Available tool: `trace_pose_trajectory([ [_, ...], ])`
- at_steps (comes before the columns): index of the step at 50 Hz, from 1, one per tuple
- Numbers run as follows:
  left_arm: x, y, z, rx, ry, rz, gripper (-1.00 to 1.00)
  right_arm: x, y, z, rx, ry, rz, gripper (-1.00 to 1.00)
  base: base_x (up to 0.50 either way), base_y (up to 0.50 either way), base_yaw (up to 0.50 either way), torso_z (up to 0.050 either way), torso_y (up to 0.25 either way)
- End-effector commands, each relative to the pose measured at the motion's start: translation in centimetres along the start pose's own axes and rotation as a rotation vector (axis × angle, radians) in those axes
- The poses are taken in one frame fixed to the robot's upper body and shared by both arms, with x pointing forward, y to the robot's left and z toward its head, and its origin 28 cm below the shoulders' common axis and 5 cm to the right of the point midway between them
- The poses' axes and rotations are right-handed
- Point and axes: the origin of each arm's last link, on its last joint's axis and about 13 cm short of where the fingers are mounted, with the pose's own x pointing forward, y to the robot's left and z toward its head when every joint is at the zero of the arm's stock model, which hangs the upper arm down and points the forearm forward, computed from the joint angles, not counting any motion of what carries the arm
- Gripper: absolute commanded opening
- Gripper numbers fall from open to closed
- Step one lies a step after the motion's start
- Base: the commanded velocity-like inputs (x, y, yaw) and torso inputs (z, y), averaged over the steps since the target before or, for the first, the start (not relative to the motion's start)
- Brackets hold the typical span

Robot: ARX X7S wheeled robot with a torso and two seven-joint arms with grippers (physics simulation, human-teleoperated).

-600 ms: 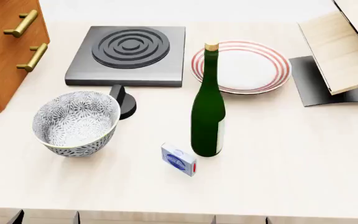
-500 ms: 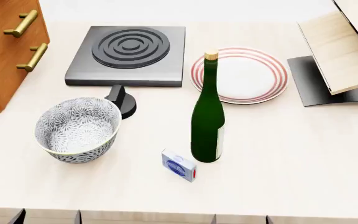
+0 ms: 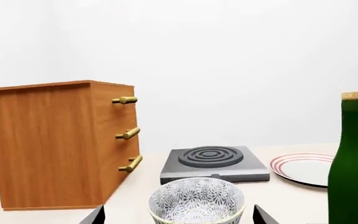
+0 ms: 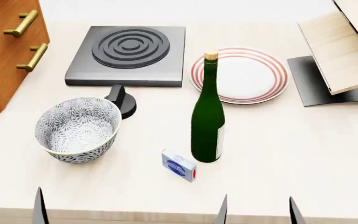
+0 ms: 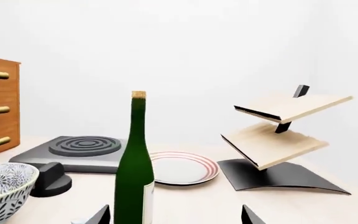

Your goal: Pick up the akita bowl and put it on the plate.

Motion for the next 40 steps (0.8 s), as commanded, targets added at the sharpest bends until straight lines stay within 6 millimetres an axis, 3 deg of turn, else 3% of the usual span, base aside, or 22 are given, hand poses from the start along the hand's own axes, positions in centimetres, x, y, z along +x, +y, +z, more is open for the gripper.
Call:
trace_pose_trajectory([
  [1, -1.1, 0.7, 4.3, 0.016, -0.157, 0.024, 1.00, -1.3, -0.6, 3.6, 0.012, -0.128, -0.030, 1.00, 0.00, 0.00, 0.00, 0.000, 0.000],
  [14, -2.5, 0.9, 6.8, -0.010, -0.298, 0.032, 1.00, -2.7, -1.1, 5.5, 0.001, -0.223, -0.066, 1.00, 0.00, 0.00, 0.00, 0.000, 0.000],
  [24, -1.6, 2.8, 6.2, -0.069, -0.292, 0.175, 1.00, -2.0, -2.8, 4.8, 0.008, -0.192, -0.171, 1.00, 0.00, 0.00, 0.00, 0.000, 0.000],
  [40, -1.4, 3.1, 5.9, -0.084, -0.294, 0.206, 1.00, -2.0, -2.9, 3.8, 0.041, -0.180, -0.177, 1.00, 0.00, 0.00, 0.00, 0.000, 0.000],
])
